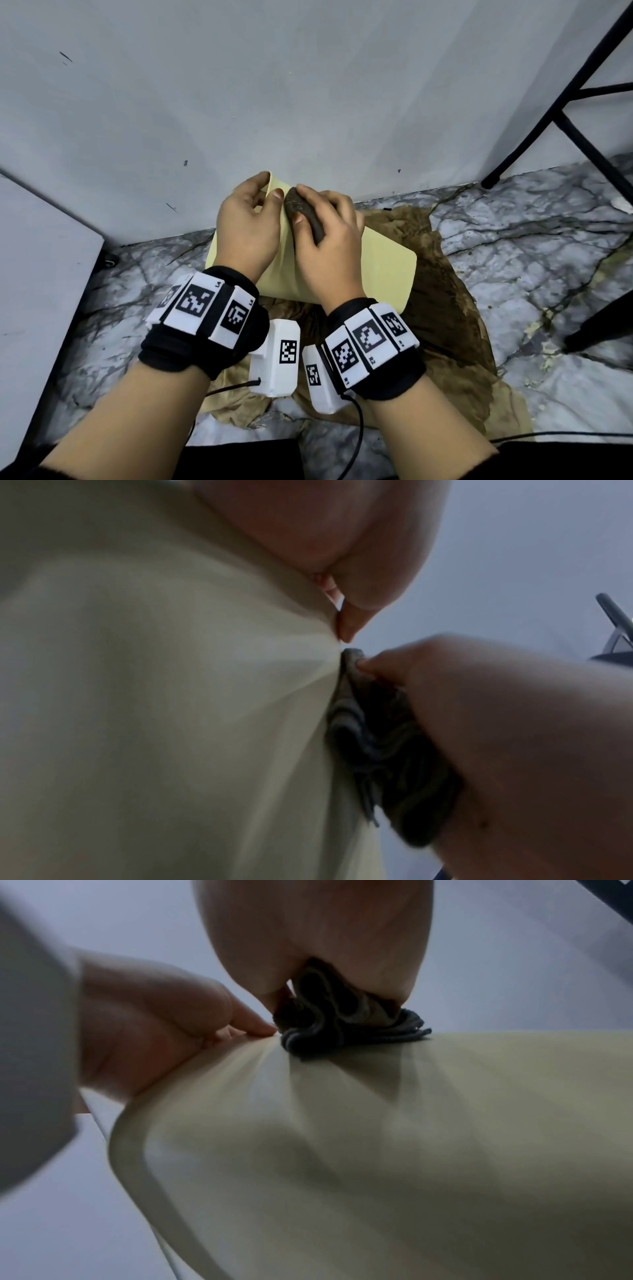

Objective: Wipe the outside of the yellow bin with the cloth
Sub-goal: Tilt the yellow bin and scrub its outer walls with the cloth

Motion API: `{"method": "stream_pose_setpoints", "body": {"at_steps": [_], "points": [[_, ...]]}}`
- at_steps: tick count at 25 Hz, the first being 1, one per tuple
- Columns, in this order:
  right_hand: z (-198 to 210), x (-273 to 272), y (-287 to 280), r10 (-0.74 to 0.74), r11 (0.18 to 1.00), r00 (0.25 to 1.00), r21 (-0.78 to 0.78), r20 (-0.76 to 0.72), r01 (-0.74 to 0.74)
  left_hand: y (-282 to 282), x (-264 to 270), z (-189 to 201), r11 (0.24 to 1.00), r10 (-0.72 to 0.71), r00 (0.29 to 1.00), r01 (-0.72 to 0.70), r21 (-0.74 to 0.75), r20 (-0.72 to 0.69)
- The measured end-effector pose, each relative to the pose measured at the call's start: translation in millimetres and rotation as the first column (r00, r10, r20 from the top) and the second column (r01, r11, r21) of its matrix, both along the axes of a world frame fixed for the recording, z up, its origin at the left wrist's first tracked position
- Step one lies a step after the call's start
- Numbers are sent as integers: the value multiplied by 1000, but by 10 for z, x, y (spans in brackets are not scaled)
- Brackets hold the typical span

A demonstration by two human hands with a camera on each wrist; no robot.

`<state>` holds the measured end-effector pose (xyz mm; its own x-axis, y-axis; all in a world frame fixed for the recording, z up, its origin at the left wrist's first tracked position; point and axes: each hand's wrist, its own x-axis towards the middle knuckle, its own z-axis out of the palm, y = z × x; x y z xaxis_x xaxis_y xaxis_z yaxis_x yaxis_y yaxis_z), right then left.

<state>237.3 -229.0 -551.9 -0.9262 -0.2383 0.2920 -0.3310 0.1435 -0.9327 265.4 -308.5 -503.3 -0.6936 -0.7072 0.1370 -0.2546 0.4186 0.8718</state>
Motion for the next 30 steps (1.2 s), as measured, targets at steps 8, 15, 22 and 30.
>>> {"method": "stream_pose_setpoints", "body": {"at_steps": [8, 15, 22, 30], "points": [[-190, -144, 195, -14, 1000, 996, 14, 83, 13, -12, 43, -87, 997, -76, 997, 76, -5, 4], [-695, -332, 607, -136, 986, 956, 134, 259, 104, -112, 86, -90, 1000, -17, 1000, 17, -8, 15], [-934, -460, 904, -262, 962, 867, 184, 424, 201, -76, 76, -83, 999, -36, 999, 36, 3, 3], [-479, -385, 516, -120, 982, 942, 177, 313, 67, -109, 81, -91, 999, -45, 999, 45, 8, 19]]}}
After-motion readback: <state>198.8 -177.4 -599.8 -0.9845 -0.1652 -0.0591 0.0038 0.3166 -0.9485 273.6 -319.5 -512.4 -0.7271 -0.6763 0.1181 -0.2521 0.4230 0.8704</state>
